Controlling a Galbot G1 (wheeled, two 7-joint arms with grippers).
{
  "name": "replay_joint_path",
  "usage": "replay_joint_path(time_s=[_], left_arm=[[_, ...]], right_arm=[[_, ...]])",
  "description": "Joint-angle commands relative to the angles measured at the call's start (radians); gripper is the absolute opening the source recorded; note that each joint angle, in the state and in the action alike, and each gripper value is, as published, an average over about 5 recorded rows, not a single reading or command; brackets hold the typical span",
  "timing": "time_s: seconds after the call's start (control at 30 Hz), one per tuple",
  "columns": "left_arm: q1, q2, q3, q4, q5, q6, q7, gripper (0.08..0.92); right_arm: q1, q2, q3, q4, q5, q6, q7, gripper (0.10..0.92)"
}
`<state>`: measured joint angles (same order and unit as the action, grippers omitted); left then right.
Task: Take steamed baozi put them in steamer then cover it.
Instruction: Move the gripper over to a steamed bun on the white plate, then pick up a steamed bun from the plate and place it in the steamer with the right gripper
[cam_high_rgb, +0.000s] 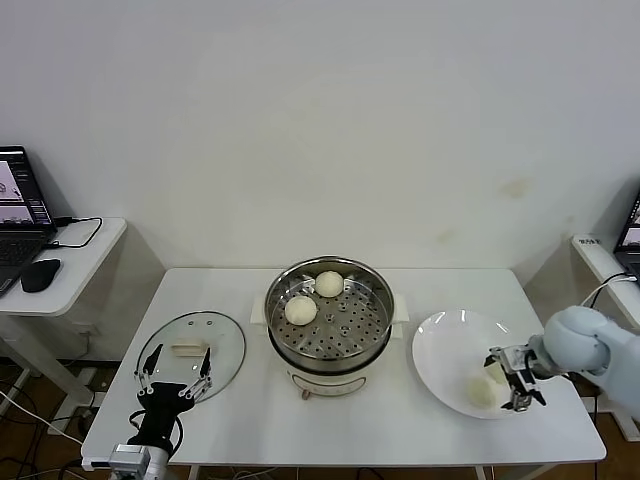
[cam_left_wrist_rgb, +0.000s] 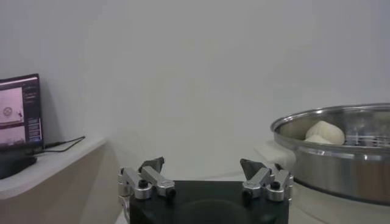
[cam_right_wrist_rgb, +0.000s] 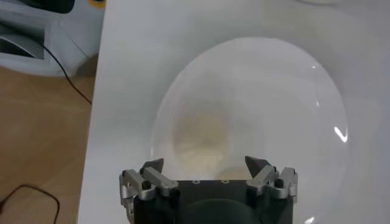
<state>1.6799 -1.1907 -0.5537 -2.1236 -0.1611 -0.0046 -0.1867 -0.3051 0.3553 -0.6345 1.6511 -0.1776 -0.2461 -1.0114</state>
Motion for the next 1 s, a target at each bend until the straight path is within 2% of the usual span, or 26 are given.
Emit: replay_joint_path(time_s=[0.03, 0.27, 0.5, 0.77, 1.0], left_arm=[[-0.002, -0.002, 0.0, 0.006, 0.0, -0.001, 0.0, 0.823], [-0.005, -0.004, 0.003, 0.012, 0.0, -0.002, 0.0, 0.823], [-0.005, -0.004, 0.003, 0.011, 0.0, -0.002, -0.001, 0.823], [-0.003, -0.007, 0.002, 0.004, 0.0, -0.002, -0.002, 0.823], [0.0, -0.003, -0.002, -0.008, -0.001, -0.002, -0.002, 0.823]], right_arm=[[-0.052, 0.047, 0.034, -0.038, -0.034, 0.0, 0.01, 0.823], [-0.056, 0.053, 0.034, -0.054, -0.035, -0.01, 0.005, 0.794], [-0.058, 0.057, 0.037, -0.06, -0.035, -0.021, -0.003, 0.709], [-0.055, 0.064, 0.052, -0.066, -0.032, -0.023, -0.004, 0.564], [0.028, 0.038, 0.053, -0.041, 0.013, -0.022, -0.017, 0.543]])
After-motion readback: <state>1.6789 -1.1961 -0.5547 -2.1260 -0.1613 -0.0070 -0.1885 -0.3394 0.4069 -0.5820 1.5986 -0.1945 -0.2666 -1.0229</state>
